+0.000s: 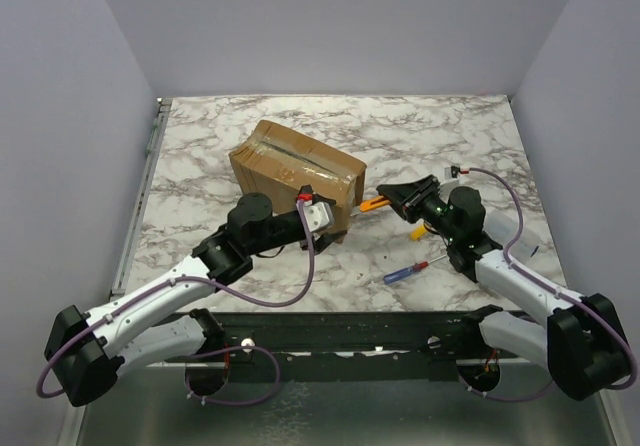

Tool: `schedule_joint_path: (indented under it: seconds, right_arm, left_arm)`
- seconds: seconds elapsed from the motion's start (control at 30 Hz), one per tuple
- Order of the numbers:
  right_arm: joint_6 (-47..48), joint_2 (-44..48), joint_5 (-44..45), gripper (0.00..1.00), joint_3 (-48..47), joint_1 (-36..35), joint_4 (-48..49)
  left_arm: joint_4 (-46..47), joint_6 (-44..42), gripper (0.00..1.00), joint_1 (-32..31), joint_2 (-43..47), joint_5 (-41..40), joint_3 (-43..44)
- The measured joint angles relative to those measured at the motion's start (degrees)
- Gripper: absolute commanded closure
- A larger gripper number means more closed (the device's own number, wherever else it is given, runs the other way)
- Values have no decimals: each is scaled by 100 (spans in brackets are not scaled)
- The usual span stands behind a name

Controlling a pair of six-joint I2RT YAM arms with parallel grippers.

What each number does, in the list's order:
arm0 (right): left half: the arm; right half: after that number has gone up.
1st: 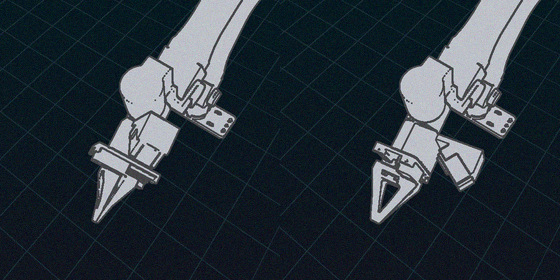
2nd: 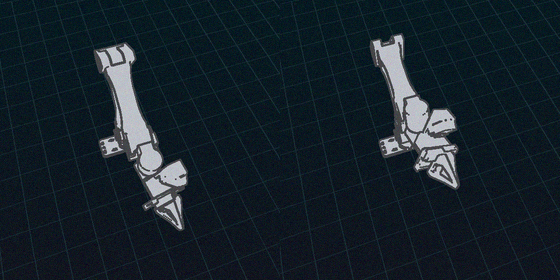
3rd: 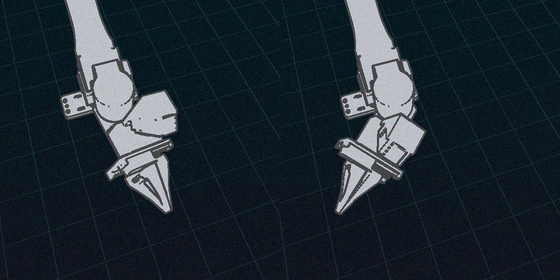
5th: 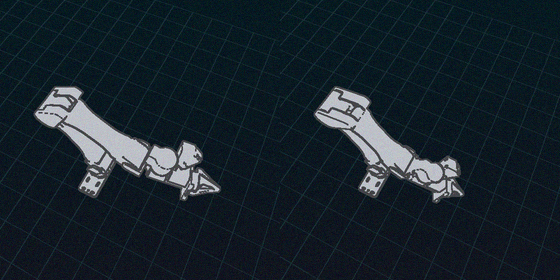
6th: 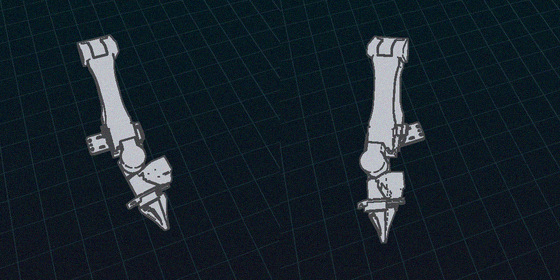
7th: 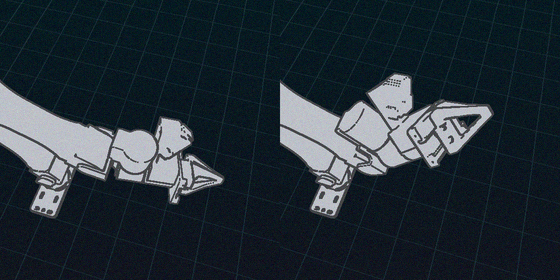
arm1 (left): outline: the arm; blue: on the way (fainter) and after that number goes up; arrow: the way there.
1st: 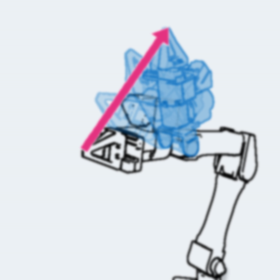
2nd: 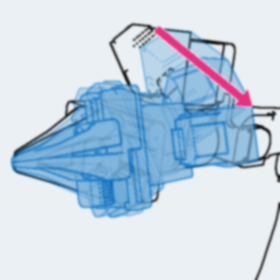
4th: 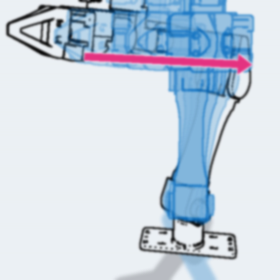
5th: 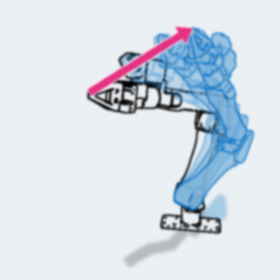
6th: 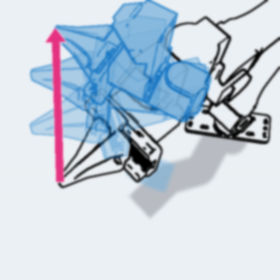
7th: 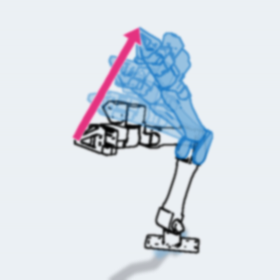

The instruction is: Unpack the express box

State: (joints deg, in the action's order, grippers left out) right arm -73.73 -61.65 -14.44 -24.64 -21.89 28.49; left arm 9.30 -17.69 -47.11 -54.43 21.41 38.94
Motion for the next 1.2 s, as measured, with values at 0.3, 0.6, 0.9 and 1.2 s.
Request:
schedule_joint_path:
  seconds: [0.3,0.6,0.9,1.2]
  right_arm:
    - [-741,-227,402,100,-4,103,411]
    - [-1056,-850,455,100,-28,380,925]
    - [-1091,-1054,446,100,-256,439,1154]
    - [-1097,-1314,422,100,-498,439,1274]
  left_arm:
    - [-234,-592,33,-474,-496,-584,92]
    - [-264,-909,32,-608,-734,-1051,92]
    - [-214,-949,25,-625,-330,-1261,254]
    - [-50,-1056,32,-625,-855,-2114,142]
